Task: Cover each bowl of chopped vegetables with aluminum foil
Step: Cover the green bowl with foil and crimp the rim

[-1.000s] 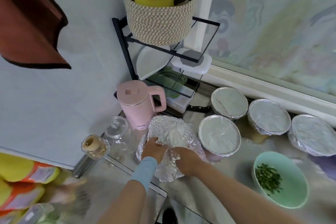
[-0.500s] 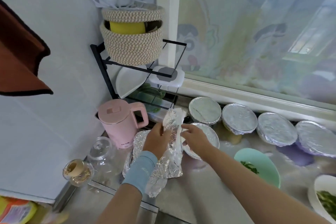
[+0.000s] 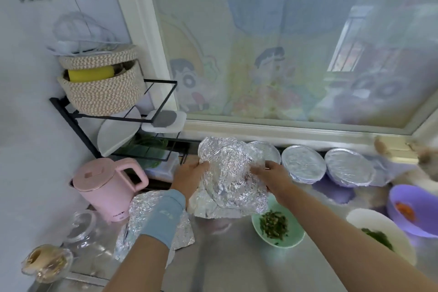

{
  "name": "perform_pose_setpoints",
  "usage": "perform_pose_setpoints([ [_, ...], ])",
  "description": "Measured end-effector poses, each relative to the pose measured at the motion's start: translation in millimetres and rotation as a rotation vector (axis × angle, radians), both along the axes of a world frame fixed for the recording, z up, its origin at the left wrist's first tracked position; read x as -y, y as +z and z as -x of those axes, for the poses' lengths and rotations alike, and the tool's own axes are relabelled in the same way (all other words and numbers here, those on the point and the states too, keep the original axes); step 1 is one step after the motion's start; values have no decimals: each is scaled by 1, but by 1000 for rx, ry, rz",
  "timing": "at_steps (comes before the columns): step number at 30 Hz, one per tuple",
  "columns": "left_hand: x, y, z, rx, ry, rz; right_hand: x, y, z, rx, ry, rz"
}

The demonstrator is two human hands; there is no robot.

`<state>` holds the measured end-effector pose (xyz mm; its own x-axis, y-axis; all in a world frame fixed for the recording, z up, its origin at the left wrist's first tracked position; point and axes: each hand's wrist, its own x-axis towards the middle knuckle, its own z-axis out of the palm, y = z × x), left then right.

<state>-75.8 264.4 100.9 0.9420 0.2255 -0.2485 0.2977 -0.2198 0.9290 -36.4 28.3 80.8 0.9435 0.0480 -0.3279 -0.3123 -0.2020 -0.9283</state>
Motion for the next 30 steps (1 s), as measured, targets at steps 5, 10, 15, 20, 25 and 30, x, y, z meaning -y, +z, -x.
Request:
perform_pose_setpoints([
  [5, 50, -20, -17, -132, -164, -181, 71, -10, 1, -21, -80, 67],
  [10, 91, -17, -30, -132, -215, -400, 120, -19, 0, -9, -156, 114],
  [15, 124, -19, -34, -173, -125, 28, 152, -24, 1, 42, -151, 188],
  [20, 133, -28, -34, -343, -30, 309, 168, -30, 8, -23, -58, 125],
  [25, 123, -58, -29, -273, -232, -43, 169, -44, 19, -258, -88, -4],
  [30, 124, -82, -26, -310, -434, -336, 157, -76, 32, -246, -57, 281],
])
